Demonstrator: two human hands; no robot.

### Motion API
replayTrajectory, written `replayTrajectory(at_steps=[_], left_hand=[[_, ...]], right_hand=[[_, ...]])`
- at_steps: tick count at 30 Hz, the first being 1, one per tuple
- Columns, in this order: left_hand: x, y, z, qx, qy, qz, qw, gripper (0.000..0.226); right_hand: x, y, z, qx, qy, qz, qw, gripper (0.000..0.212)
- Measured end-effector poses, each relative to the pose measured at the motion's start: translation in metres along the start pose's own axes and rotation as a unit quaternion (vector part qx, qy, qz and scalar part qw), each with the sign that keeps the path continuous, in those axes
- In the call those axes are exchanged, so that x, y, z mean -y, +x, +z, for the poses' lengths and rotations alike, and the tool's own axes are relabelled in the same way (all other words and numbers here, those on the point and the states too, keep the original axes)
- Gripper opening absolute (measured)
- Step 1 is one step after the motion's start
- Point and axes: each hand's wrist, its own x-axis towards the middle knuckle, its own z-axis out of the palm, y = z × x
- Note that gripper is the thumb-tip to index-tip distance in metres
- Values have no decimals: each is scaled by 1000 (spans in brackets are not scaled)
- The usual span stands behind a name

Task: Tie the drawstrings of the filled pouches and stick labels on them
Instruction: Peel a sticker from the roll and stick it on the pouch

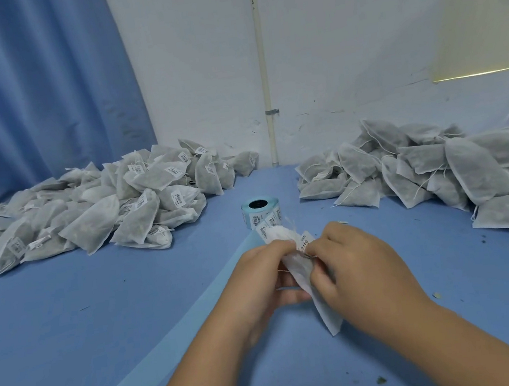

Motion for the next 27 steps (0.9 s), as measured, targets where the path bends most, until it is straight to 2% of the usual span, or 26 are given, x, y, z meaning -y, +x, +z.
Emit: replayTrajectory(at_steps=[2, 4, 6, 8, 10, 11, 13, 15, 17, 18, 20, 21, 22, 25, 26, 27], left_hand=[[0, 0, -1, 16, 14, 5, 1000, 26], [2, 0, -1, 13, 39, 20, 999, 28], [4, 0, -1, -8, 59, 31, 998, 25], [4, 1, -3, -32, 85, 35, 995, 25], [4, 2, -6, -29, 110, 37, 993, 27], [3, 1, -6, -11, 121, 40, 992, 28], [2, -1, -5, 35, 131, 43, 990, 29], [1, -2, -6, 74, 132, 44, 987, 29], [2, -2, -9, 99, 123, 45, 986, 27], [2, -2, -11, 109, 117, 47, 986, 25], [1, -2, -13, 127, 104, 50, 985, 18], [1, -2, -14, 135, 100, 51, 984, 15], [1, -3, -14, 139, 102, 51, 984, 16], [4, -1, -12, 128, 138, 47, 981, 22], [6, 0, -12, 122, 143, 47, 981, 23], [7, 2, -12, 118, 134, 45, 983, 22]], right_hand=[[-2, 0, -2, 29, 4, -19, 999, 3], [-4, -2, -3, 67, 39, -21, 997, 15], [-3, -2, -2, 83, 120, 4, 989, 23], [-1, 1, -1, 44, 247, 80, 965, 16], [-4, 7, 1, -6, 315, 180, 932, 5], [-7, 8, 2, 7, 340, 226, 913, 17], [-12, 9, -1, 87, 426, 287, 854, 36], [-13, 9, -6, 160, 549, 301, 763, 34], [-13, 9, -8, 175, 633, 322, 682, 27], [-14, 9, -8, 172, 652, 340, 656, 25], [-14, 10, -7, 157, 665, 372, 628, 24], [-14, 10, -6, 148, 661, 381, 629, 26], [-13, 9, -6, 134, 641, 388, 648, 28], [-14, 7, -2, 70, 517, 380, 764, 28], [-13, 7, -2, 54, 492, 372, 785, 29], [-12, 7, -1, 45, 485, 368, 792, 30]])
